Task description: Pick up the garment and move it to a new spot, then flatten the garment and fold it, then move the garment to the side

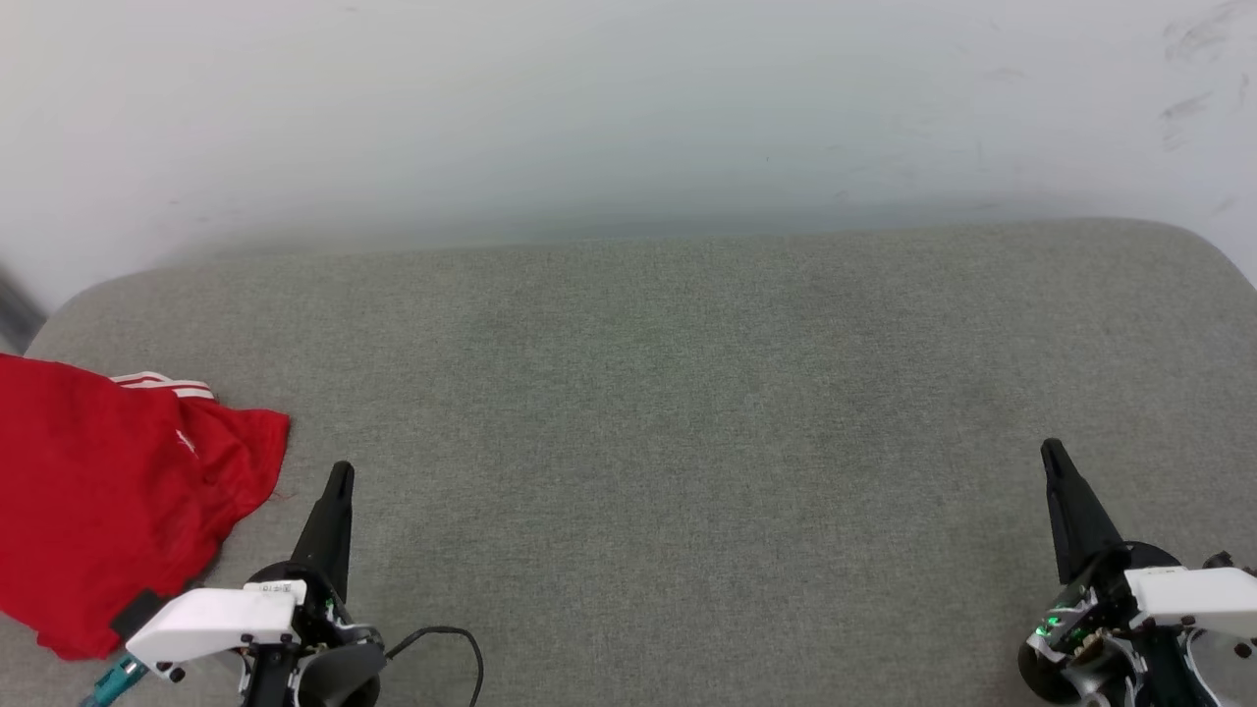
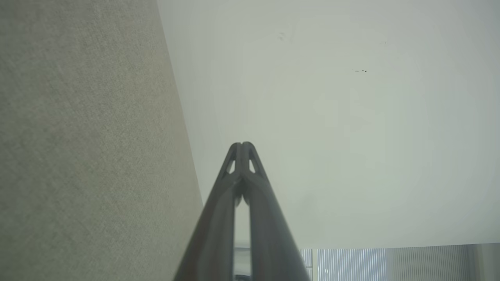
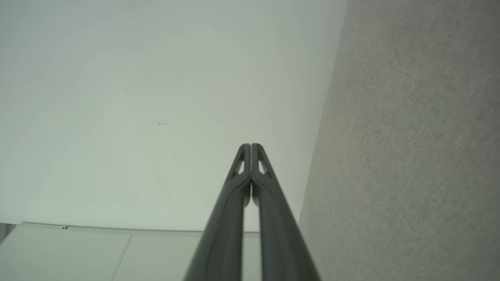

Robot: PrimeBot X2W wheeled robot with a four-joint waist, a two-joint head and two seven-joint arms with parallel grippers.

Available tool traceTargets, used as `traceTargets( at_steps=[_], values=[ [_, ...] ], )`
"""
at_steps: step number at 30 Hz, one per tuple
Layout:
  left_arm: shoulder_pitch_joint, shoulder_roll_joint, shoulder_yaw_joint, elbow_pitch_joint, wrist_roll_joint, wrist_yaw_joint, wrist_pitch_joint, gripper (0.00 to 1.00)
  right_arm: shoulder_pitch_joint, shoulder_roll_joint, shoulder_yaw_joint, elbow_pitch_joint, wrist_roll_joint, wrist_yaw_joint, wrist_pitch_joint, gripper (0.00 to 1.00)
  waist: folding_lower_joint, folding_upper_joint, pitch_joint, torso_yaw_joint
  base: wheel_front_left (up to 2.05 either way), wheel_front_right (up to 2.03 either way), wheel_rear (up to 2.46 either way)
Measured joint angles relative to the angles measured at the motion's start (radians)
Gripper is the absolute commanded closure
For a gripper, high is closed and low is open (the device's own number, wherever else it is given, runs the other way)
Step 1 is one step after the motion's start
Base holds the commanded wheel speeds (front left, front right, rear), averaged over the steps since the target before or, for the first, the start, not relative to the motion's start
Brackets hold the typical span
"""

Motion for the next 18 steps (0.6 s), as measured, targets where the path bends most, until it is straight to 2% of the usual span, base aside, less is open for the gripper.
traceTargets(
  at_steps=[1,6,18],
  values=[
    [0.001,0.000,0.000,0.003,0.000,0.000,0.000,0.00,0.002,0.000,0.000,0.003,0.000,0.000,0.000,0.00,0.0001,0.0000,0.000,0.000,0.00,0.00,0.00],
    [0.034,-0.003,-0.013,0.023,0.000,0.002,-0.006,0.00,0.037,0.001,0.009,0.024,0.000,0.000,-0.009,0.00,0.0000,0.0000,0.000,0.000,0.00,0.00,0.00],
    [0.035,0.002,-0.087,-0.058,0.038,0.002,-0.068,0.00,0.050,0.001,0.057,-0.038,-0.062,0.000,-0.069,0.00,0.0001,0.0000,0.000,0.003,0.00,0.00,0.00]
  ],
)
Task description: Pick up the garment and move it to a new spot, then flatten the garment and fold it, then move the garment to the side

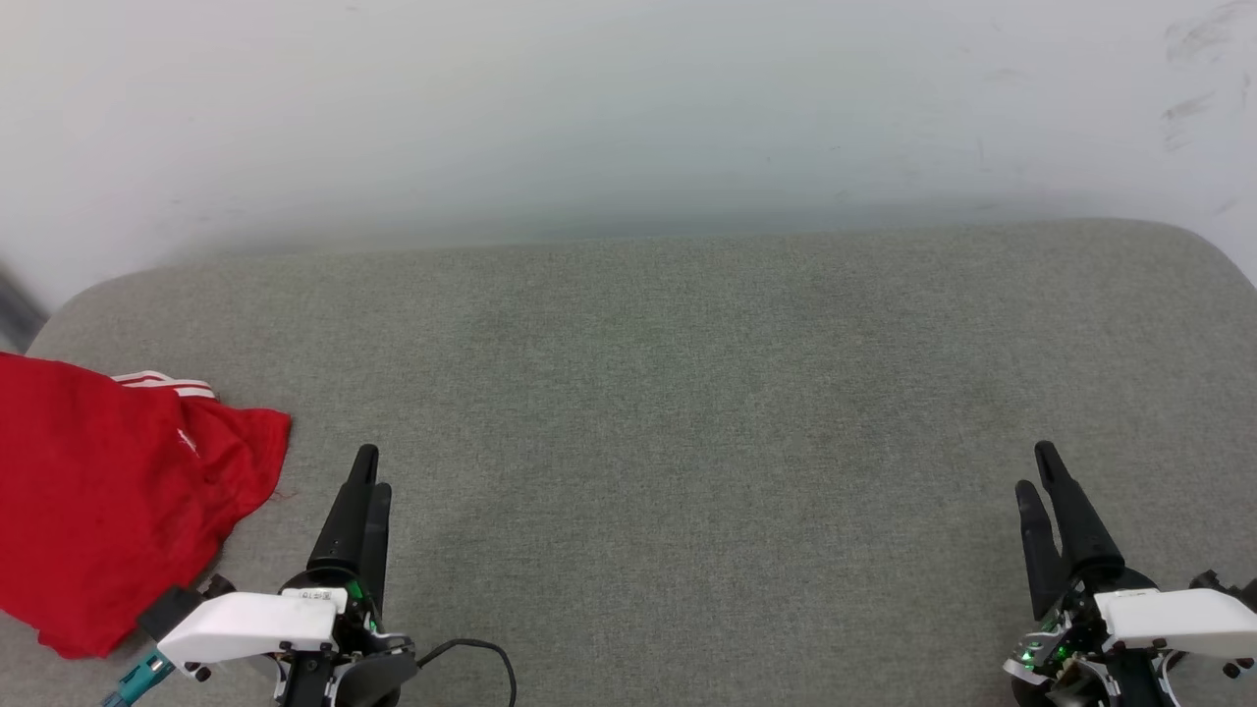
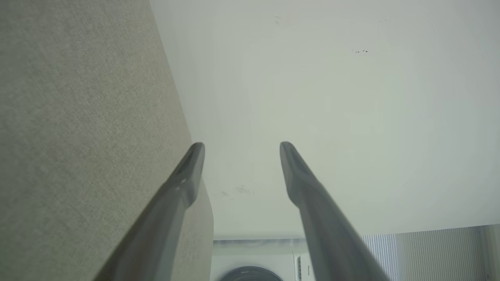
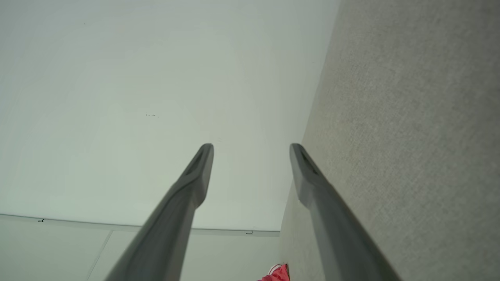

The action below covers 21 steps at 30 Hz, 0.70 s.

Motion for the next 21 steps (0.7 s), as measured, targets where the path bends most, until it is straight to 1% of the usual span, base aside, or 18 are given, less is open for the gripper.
traceTargets(
  at_steps=[3,11,21],
  values=[
    [0.000,0.001,-0.005,-0.014,0.016,0.000,-0.009,0.00,0.003,0.000,0.003,-0.010,-0.027,0.000,-0.009,0.00,0.0000,0.0000,0.000,0.001,0.00,0.00,0.00],
    [0.005,-0.001,-0.009,-0.081,0.142,0.000,-0.048,0.00,0.003,-0.002,0.008,-0.055,-0.238,0.000,-0.046,0.00,-0.0001,0.0000,0.003,0.004,0.00,0.00,0.00],
    [0.009,0.011,-0.041,-0.106,0.383,0.000,-0.086,0.00,0.003,0.000,0.007,-0.098,-0.491,0.000,-0.081,0.00,0.0000,0.0000,0.002,0.009,0.00,0.00,0.00]
  ],
)
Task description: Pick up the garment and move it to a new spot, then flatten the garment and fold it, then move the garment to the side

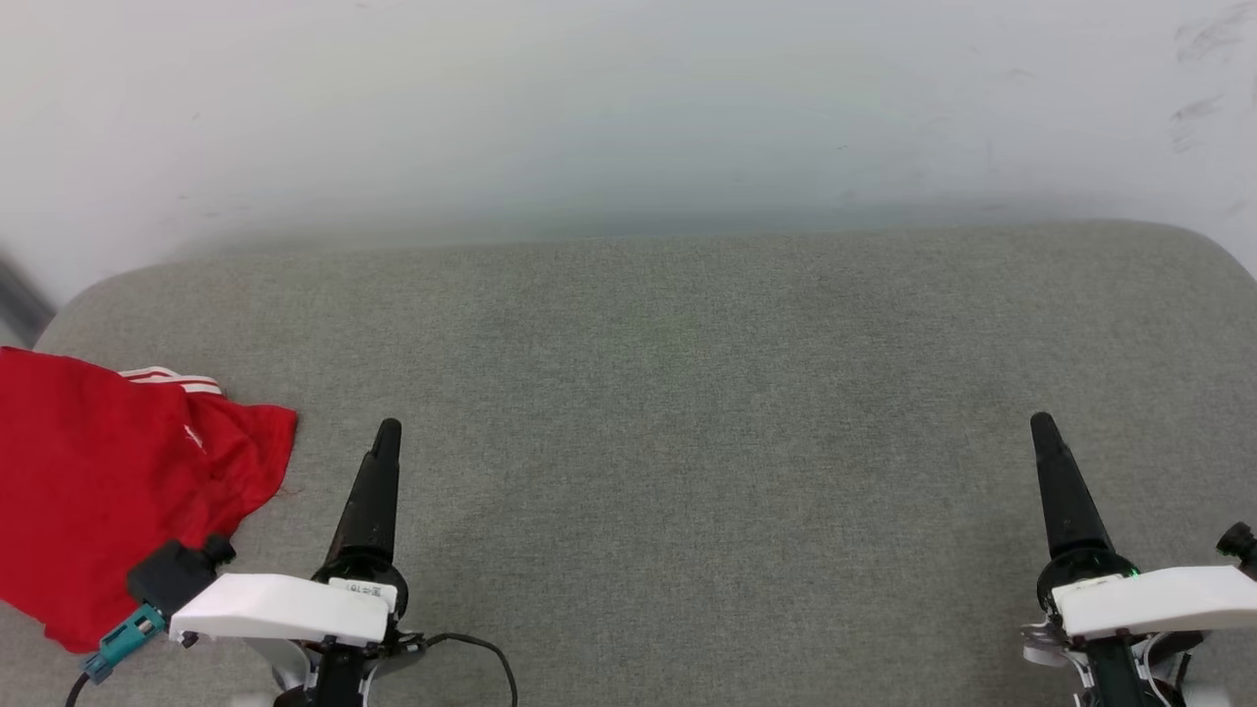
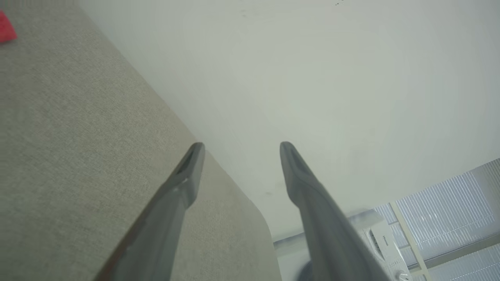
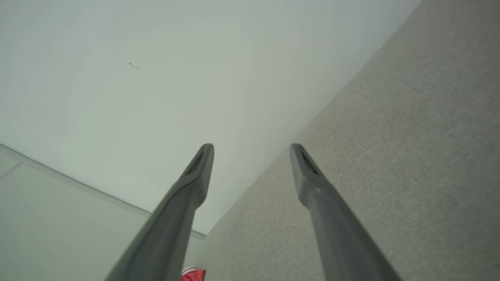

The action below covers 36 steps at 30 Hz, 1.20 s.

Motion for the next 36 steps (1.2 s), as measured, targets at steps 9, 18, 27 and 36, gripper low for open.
traceTargets(
  at_steps=[9,18,27,36],
  values=[
    [0.016,0.008,-0.005,-0.014,0.216,0.000,-0.028,0.00,0.007,0.000,0.005,-0.034,-0.211,0.000,-0.008,0.00,0.0000,0.0000,-0.002,0.004,0.00,0.00,0.00],
    [0.032,0.020,-0.002,-0.022,0.392,0.000,-0.054,0.00,0.020,0.000,0.006,-0.068,-0.375,0.000,0.004,0.00,0.0000,0.0000,-0.005,0.008,0.00,0.00,0.00],
    [0.038,0.036,-0.007,-0.043,0.583,0.002,-0.085,0.00,0.039,0.000,0.008,-0.105,-0.530,0.000,0.020,0.00,0.0000,0.0000,-0.006,0.010,0.00,0.00,0.00],
    [0.047,0.052,-0.027,-0.053,0.707,0.012,-0.107,0.00,0.041,0.000,0.012,-0.125,-0.632,0.000,0.032,0.00,0.0000,0.0000,-0.006,0.011,0.00,0.00,0.00]
  ],
)
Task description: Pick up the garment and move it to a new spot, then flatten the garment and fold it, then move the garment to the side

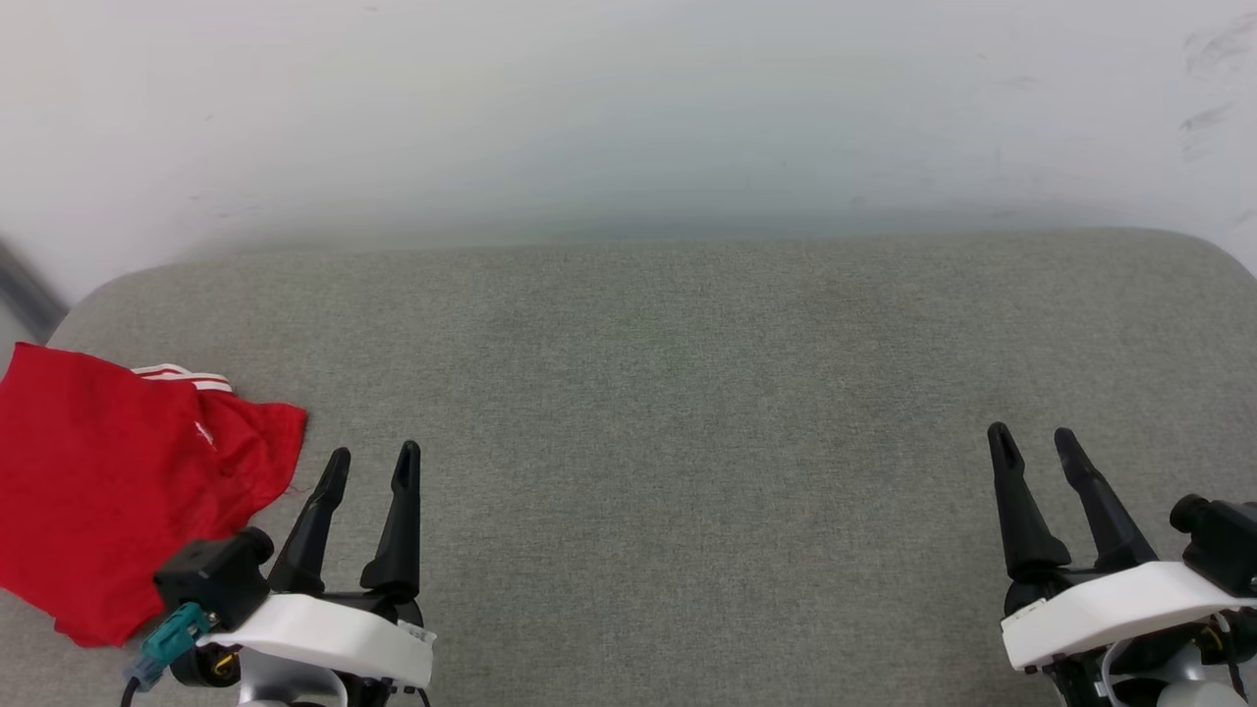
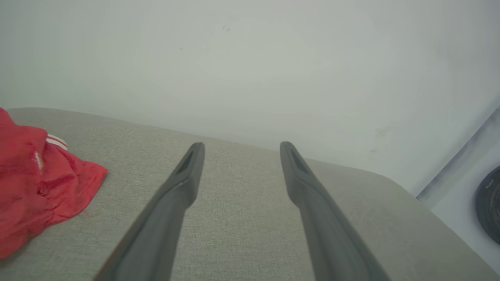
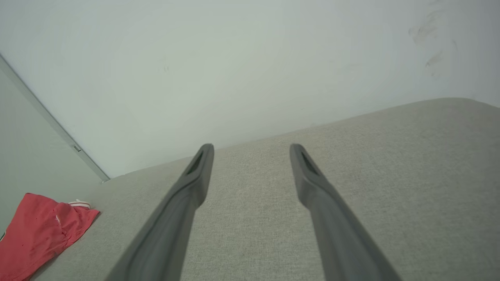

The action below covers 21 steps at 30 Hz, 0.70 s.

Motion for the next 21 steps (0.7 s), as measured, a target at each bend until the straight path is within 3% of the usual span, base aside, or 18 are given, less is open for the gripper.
traceTargets(
  at_steps=[21],
  values=[
    [0.011,0.020,-0.039,-0.004,0.198,0.020,-0.051,0.00,0.016,0.000,-0.011,-0.041,-0.180,0.000,0.004,0.00,0.0000,0.0000,-0.004,0.009,0.00,0.00,0.00]
  ],
)
